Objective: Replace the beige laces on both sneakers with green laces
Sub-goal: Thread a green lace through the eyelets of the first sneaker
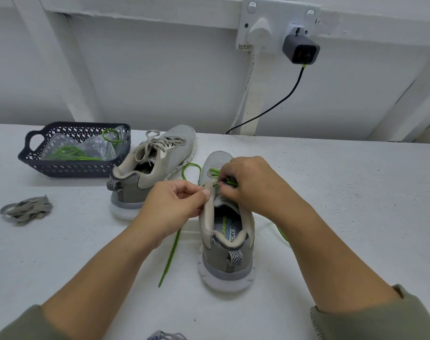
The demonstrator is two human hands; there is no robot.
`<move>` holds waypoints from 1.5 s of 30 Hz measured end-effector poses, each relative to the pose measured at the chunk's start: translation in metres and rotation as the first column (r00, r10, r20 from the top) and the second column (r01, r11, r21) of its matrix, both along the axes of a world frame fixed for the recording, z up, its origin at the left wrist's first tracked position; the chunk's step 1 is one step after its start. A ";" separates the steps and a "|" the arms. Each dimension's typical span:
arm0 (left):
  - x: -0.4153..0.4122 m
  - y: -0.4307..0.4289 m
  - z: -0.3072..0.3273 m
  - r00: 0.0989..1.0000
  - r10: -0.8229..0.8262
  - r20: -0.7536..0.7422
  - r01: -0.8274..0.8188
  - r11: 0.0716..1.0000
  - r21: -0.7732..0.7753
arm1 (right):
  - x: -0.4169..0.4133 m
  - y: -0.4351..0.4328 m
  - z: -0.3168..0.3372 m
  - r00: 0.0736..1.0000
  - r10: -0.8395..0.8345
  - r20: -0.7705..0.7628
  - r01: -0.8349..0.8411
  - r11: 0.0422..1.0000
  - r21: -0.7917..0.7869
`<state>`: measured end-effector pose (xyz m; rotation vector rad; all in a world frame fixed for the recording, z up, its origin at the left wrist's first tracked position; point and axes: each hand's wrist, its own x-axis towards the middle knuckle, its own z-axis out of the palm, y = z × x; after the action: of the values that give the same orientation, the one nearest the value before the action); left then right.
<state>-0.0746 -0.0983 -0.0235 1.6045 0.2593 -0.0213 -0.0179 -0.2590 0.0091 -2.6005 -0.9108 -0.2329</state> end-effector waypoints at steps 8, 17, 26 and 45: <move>0.009 0.004 -0.005 0.996 -0.070 0.057 0.068 0.997 0.026 | 0.001 0.000 -0.006 1.000 0.021 0.004 -0.021 0.999 0.032; 0.012 0.001 -0.016 0.995 -0.051 0.090 0.059 0.994 -0.096 | -0.006 -0.001 -0.019 0.969 -0.035 -0.246 0.113 0.944 0.309; 0.010 0.001 -0.019 0.974 0.167 0.152 -0.196 0.959 0.207 | -0.010 -0.007 0.003 0.972 -0.220 -0.078 0.216 0.974 -0.063; -0.005 0.000 -0.009 0.969 -0.158 0.190 -0.141 0.278 0.950 | -0.022 -0.011 -0.008 0.914 -0.373 -0.159 0.383 0.923 0.036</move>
<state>-0.0798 -0.0987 -0.0329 2.8555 0.0226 0.4290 -0.0400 -0.2700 0.0009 -2.6683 -0.3342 -0.1626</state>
